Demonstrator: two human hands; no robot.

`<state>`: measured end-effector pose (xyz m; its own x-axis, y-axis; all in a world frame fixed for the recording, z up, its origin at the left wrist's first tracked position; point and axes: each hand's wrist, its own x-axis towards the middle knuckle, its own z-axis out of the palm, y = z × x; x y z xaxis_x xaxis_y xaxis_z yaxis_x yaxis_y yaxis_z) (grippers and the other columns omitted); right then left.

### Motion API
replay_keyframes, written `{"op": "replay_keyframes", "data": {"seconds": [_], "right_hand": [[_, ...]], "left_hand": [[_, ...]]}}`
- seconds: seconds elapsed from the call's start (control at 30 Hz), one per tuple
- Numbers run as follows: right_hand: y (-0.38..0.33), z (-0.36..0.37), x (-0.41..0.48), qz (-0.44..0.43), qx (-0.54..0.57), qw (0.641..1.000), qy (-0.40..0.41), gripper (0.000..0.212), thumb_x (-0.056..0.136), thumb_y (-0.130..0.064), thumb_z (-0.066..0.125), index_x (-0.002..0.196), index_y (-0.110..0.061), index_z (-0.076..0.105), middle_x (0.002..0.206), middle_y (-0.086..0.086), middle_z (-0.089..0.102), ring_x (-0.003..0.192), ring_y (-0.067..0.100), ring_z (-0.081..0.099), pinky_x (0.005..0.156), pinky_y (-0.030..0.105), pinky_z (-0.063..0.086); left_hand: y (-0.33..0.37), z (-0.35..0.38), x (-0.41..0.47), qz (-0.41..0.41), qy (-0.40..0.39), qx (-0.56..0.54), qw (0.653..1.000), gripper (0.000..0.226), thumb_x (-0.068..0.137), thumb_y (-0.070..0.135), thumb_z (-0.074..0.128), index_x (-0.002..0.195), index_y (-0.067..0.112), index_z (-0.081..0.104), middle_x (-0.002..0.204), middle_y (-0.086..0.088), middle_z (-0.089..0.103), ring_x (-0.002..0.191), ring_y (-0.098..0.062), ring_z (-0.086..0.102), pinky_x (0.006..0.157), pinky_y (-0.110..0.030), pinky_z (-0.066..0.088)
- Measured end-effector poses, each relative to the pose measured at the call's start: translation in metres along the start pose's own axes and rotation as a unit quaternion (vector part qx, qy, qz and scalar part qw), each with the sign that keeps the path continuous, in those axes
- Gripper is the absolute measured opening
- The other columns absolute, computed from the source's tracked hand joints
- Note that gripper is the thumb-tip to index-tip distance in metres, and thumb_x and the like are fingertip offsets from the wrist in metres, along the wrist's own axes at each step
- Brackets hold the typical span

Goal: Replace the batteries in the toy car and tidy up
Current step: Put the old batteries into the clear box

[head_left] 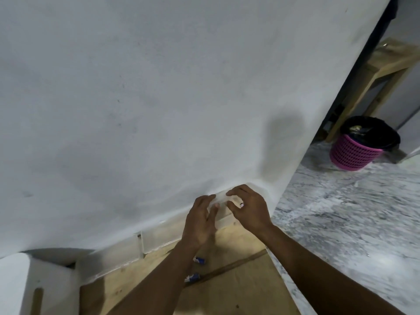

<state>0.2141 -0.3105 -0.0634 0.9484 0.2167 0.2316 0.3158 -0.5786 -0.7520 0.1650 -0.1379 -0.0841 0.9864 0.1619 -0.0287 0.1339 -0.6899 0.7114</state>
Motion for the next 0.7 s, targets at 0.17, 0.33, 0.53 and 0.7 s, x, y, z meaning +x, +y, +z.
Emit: {"op": "replay_keyframes", "data": {"seconds": [0.17, 0.33, 0.53, 0.7], "right_hand": [[-0.012, -0.002, -0.013, 0.405, 0.304, 0.841, 0.190, 0.014, 0.080, -0.021, 0.078, 0.080, -0.016, 0.064, 0.074, -0.001, 0.064, 0.059, 0.020, 0.055, 0.058, 0.030, 0.045], [-0.019, 0.004, -0.010, 0.567, 0.508, 0.642, 0.084, 0.012, 0.087, -0.009, 0.070, 0.093, 0.000, 0.067, 0.079, 0.015, 0.064, 0.055, 0.024, 0.056, 0.053, 0.031, 0.053], [-0.018, 0.015, 0.019, 0.543, 0.512, 0.662, 0.068, 0.011, 0.086, -0.004, 0.068, 0.093, 0.003, 0.064, 0.093, 0.024, 0.066, 0.082, 0.039, 0.069, 0.068, 0.045, 0.062], [-0.006, 0.025, 0.027, 0.554, 0.490, 0.672, 0.024, 0.027, 0.086, -0.012, 0.068, 0.108, 0.003, 0.060, 0.093, 0.021, 0.059, 0.075, 0.036, 0.063, 0.062, 0.044, 0.060]], "left_hand": [[0.007, -0.005, 0.008, -0.016, 0.027, -0.044, 0.999, 0.034, 0.104, 0.038, 0.050, 0.130, 0.023, 0.067, 0.132, 0.006, 0.065, 0.120, -0.010, 0.059, 0.103, -0.029, 0.049], [0.005, -0.002, 0.014, -0.039, 0.023, -0.060, 0.997, 0.036, 0.103, 0.044, 0.048, 0.129, 0.027, 0.066, 0.132, 0.007, 0.067, 0.118, -0.013, 0.062, 0.103, -0.030, 0.051], [0.003, -0.007, 0.017, -0.040, 0.014, -0.068, 0.997, 0.035, 0.103, 0.045, 0.050, 0.127, 0.027, 0.068, 0.128, 0.007, 0.069, 0.116, -0.012, 0.063, 0.101, -0.035, 0.053], [0.005, -0.013, 0.020, -0.044, 0.007, -0.086, 0.995, 0.031, 0.102, 0.039, 0.055, 0.123, 0.025, 0.071, 0.123, 0.009, 0.072, 0.113, -0.009, 0.065, 0.096, -0.023, 0.050]]}}
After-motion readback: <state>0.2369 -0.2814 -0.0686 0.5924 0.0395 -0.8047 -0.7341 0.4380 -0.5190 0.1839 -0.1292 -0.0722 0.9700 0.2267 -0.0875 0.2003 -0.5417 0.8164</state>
